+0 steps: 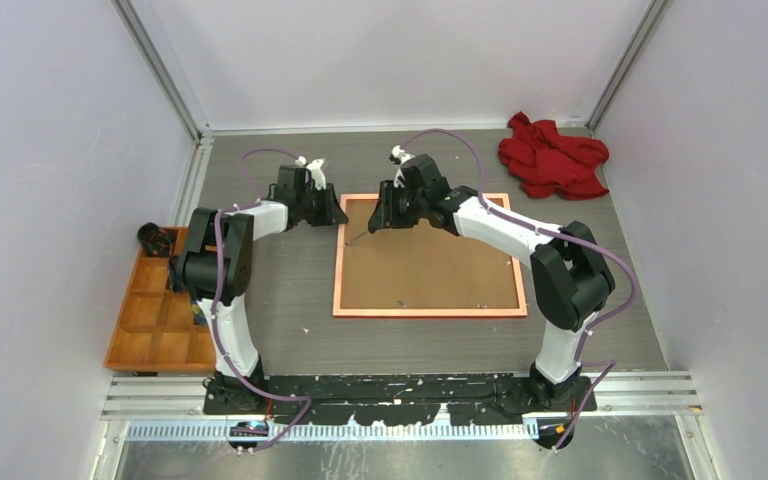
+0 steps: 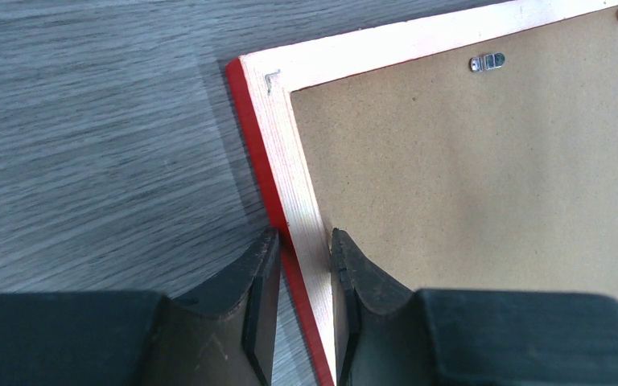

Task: Take the photo out of the frame
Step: Release the photo frame item from the photo frame.

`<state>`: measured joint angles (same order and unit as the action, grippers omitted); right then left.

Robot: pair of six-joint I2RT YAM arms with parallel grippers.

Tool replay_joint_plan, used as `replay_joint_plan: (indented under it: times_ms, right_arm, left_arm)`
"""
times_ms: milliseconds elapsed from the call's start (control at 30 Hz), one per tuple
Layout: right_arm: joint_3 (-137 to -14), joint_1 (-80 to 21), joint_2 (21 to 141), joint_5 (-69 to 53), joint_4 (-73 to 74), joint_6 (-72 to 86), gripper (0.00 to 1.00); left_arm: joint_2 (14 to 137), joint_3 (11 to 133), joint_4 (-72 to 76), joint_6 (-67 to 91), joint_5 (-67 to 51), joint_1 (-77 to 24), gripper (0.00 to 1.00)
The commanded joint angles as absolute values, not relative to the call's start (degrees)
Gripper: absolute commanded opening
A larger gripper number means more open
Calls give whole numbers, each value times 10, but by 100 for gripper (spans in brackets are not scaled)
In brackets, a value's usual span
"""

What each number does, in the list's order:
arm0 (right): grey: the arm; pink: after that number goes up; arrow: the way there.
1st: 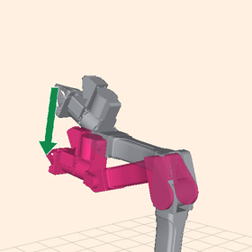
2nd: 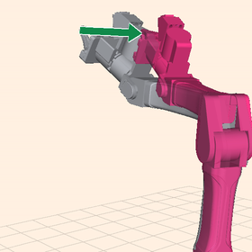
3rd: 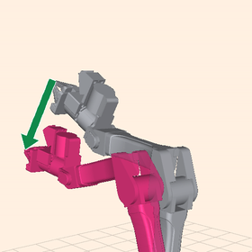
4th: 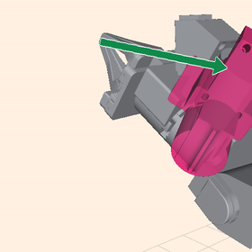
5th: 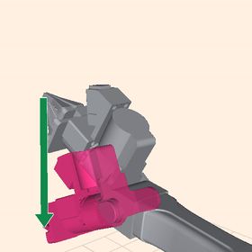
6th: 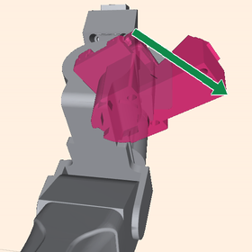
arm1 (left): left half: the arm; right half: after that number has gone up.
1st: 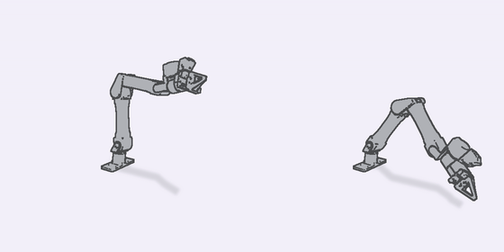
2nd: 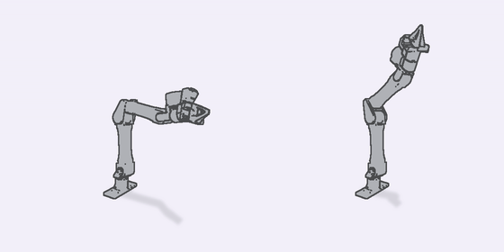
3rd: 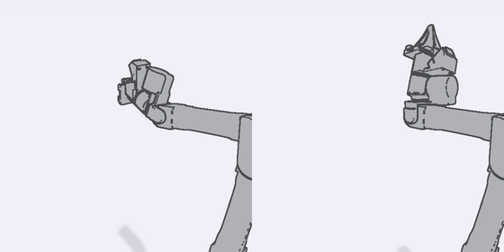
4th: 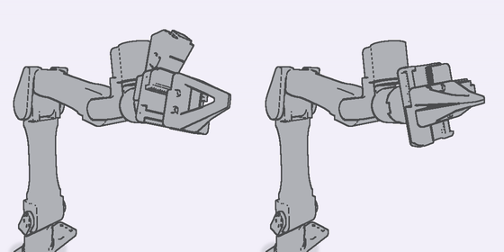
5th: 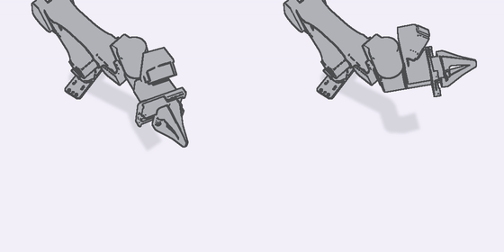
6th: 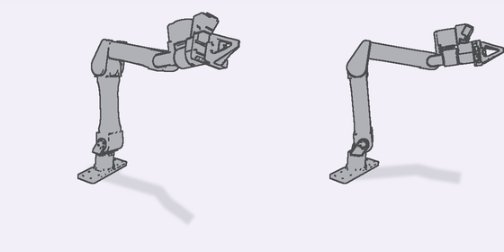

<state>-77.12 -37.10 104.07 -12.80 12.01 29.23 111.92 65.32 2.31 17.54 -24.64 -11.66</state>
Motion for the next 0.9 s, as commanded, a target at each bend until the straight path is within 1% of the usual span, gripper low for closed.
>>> replay_joint_plan:
  times_ms: [0, 600, 867]
  right_arm:
    - [-777, -378, 1030, -146, 93, 292, 1]
    - [-785, -384, 1061, -90, 105, 280, 1]
    - [-781, -385, 1057, -73, 101, 284, 1]
  left_arm:
    - [1120, 636, -3, 149, -235, -120, 24]
    - [1119, 635, 12, 149, -237, -120, 24]
    - [1119, 635, 12, 149, -237, -120, 24]
